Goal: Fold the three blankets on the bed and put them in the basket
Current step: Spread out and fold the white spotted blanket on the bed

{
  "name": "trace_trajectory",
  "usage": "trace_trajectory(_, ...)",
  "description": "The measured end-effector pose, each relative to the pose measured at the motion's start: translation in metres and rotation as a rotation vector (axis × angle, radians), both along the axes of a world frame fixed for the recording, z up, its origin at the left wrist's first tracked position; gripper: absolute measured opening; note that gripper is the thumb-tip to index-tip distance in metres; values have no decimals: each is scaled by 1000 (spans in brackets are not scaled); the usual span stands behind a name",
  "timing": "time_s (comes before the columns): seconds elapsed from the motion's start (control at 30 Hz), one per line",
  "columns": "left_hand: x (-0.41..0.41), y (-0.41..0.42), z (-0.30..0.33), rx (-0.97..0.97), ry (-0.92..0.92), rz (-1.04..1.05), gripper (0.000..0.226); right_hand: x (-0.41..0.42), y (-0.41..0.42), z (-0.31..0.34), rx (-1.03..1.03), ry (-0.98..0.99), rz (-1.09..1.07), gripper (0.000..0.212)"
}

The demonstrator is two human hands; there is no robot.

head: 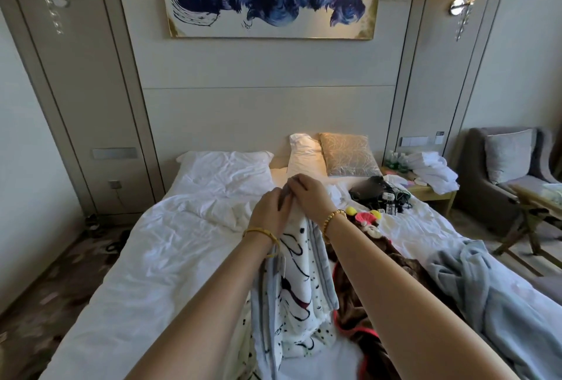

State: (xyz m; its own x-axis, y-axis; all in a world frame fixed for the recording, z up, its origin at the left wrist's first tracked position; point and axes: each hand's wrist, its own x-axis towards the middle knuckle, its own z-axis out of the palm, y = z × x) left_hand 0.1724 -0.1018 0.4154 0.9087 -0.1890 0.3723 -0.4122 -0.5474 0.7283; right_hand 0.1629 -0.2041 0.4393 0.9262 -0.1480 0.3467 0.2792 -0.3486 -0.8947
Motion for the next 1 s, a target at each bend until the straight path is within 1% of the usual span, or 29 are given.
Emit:
trace_trajectory(0.03, -1, -1, -1, 57, 10, 10, 30, -2, 0, 0, 11, -18, -15, 22)
trace_trajectory(0.1, -4, -2, -4, 289, 67, 4, 28, -3, -2, 0, 16, -41, -78, 20)
trace_trajectory(0.13, -5, -2, -6, 384, 124, -12, 30, -3, -4, 0, 7, -46, -113, 19)
trace_trajectory(0.17, -6, 0, -9, 421, 191, -28, 31, -3, -7, 0, -11, -48, -143, 18)
trace_trajectory(0.2, -7, 3, -12, 412, 259, -45, 33, -3, -9, 0, -31, -48, -168, 18)
trace_trajectory(0.27, -5, 10, -16, 268, 347, -60, 29, -3, -13, -1, -43, -41, -205, 19)
trace_trajectory(0.33, -4, 13, -17, 32, 360, -44, 20, -3, -20, -2, -15, -16, -251, 23)
trace_trajectory(0.37, -5, 14, -17, -66, 336, -44, 18, -2, -24, -3, 1, 3, -278, 25)
trace_trajectory(0.4, -6, 14, -16, -122, 293, -68, 17, -2, -29, -5, 29, 24, -303, 27)
trace_trajectory(0.43, -8, 14, -15, -125, 247, -117, 17, -3, -34, -7, 68, 44, -324, 27)
trace_trajectory(0.47, -9, 14, -14, -62, 217, -176, 19, -3, -38, -9, 99, 58, -333, 27)
trace_trajectory(0.5, -9, 15, -13, 68, 205, -229, 22, -4, -41, -10, 111, 64, -329, 24)
trace_trajectory(0.53, -9, 16, -13, 240, 208, -268, 22, -6, -43, -11, 110, 64, -315, 22)
trace_trajectory(0.57, -7, 17, -14, 407, 211, -282, 20, -7, -43, -11, 107, 58, -298, 20)
trace_trajectory(0.6, -6, 18, -16, 527, 213, -272, 17, -8, -41, -10, 106, 49, -284, 19)
trace_trajectory(0.63, -5, 19, -18, 580, 220, -251, 16, -8, -40, -10, 108, 35, -278, 18)
trace_trajectory(0.67, -4, 20, -20, 575, 240, -234, 15, -8, -38, -9, 111, 19, -279, 18)
trace_trajectory(0.73, -5, 24, -24, 454, 297, -209, 15, -8, -37, -8, 98, -5, -297, 17)
trace_trajectory(0.8, -4, 28, -28, 258, 318, -174, 17, -8, -40, -10, 67, -2, -313, 17)
trace_trajectory(0.87, -5, 31, -29, 25, 348, -178, 17, -8, -45, -17, 27, 42, -327, 18)
trace_trajectory(0.93, -7, 30, -27, -142, 364, -213, 23, -7, -49, -24, -78, 132, -338, 23)
trace_trajectory(1.0, -7, 27, -22, -145, 321, -214, 30, -6, -51, -31, -255, 236, -290, 26)
